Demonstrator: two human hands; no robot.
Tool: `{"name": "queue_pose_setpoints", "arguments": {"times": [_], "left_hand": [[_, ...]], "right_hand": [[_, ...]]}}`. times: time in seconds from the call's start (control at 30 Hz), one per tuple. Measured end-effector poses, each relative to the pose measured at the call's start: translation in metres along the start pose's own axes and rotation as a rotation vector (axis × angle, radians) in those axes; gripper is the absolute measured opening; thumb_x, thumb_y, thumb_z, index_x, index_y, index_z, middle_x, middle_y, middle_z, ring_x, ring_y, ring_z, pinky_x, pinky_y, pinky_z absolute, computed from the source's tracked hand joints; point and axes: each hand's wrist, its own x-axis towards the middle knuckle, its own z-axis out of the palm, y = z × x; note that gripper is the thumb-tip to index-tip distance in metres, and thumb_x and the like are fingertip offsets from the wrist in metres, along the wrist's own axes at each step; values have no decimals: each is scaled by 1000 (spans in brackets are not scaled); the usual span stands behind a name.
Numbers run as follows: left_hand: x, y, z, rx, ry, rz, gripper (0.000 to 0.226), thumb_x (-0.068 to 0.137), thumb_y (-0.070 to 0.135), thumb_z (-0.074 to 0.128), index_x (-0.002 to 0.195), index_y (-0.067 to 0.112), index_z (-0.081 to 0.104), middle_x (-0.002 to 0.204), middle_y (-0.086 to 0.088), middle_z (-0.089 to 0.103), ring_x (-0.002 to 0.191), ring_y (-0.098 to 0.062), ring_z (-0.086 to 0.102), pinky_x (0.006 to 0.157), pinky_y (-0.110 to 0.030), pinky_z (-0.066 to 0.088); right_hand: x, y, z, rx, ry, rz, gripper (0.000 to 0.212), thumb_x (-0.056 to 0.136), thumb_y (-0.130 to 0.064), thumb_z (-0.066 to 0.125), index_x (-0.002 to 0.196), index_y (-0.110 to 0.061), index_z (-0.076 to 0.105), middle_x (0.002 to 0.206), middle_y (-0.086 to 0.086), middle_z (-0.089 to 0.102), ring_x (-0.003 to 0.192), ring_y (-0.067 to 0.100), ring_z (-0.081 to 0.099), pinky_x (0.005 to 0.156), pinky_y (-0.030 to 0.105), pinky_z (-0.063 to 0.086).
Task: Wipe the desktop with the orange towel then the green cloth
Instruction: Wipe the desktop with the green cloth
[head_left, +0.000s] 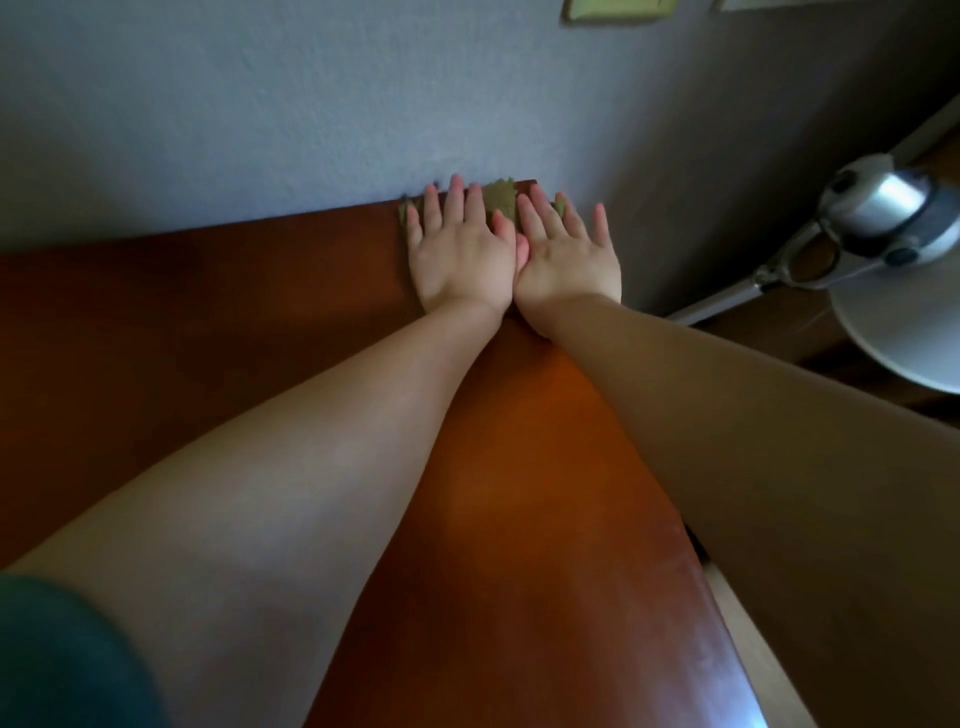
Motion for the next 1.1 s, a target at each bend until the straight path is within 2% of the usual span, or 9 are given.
{"name": "queue_pose_setpoints", "arguments": {"times": [0.1,0.3,0.43,0.57,0.7,0.8,0.9,1.03,1.1], "left_hand": [[-30,-1,-3,30,-26,14,54,100,37,21,150,18,20,159,0,11,147,-20,7,119,-40,-1],[-108,-5,-14,39,-46,16,54,100,38,19,150,19,19,159,-1,11,147,-21,6,119,-39,-1],[-175,-10,-23,59,-62,31,55,100,40,18,151,18,16,159,-2,10,147,-21,6,119,-39,-1],[-251,-14,-33,54,-89,27,56,100,44,15,151,19,14,159,-1,9,147,-20,5,120,-40,-1],[-326,-19,-44,17,-87,20,56,99,46,20,149,20,24,158,-1,18,146,-20,13,119,-40,3],[-382,-27,-47,-5,-13,44,47,99,42,31,138,18,43,145,-5,40,135,-23,34,114,-40,20],[-431,-31,-51,-20,31,46,39,96,38,36,122,16,55,127,-9,53,118,-27,48,101,-40,36],[-494,-36,-63,2,-30,40,34,88,36,35,97,17,62,95,-7,62,88,-28,58,76,-37,46],[-523,-40,-66,27,-14,67,31,88,34,38,90,16,63,87,-5,64,80,-27,60,70,-34,47]], "right_hand": [[-31,0,3,-14,-10,7,53,102,-36,4,153,-22,0,160,-4,-6,147,18,-7,119,41,-10],[-107,-3,10,-21,-17,15,54,102,-39,4,153,-23,0,160,-4,-6,147,18,-9,117,40,-13],[-175,-6,14,-129,-11,-6,55,101,-41,1,153,-22,-2,160,-3,-6,146,19,-14,115,43,-18],[-250,-8,20,-93,-46,-6,56,100,-43,0,152,-21,-4,160,-2,-8,146,18,-15,117,43,-16],[-325,-10,28,-45,-55,3,56,101,-42,2,152,-21,-5,160,-2,-10,146,17,-15,117,41,-15],[-380,-13,35,-14,-60,9,55,101,-40,1,152,-20,-6,160,-2,-11,146,16,-16,118,40,-13],[-429,-17,41,-35,-60,10,55,102,-39,2,152,-18,-8,159,0,-13,146,17,-16,118,38,-13],[-491,-22,45,-34,-79,-19,55,102,-37,2,151,-15,-9,159,2,-14,146,18,-16,116,34,-13],[-521,-24,45,-63,-107,-61,55,102,-36,4,150,-14,-12,159,4,-16,146,19,-16,116,34,-12]]}}
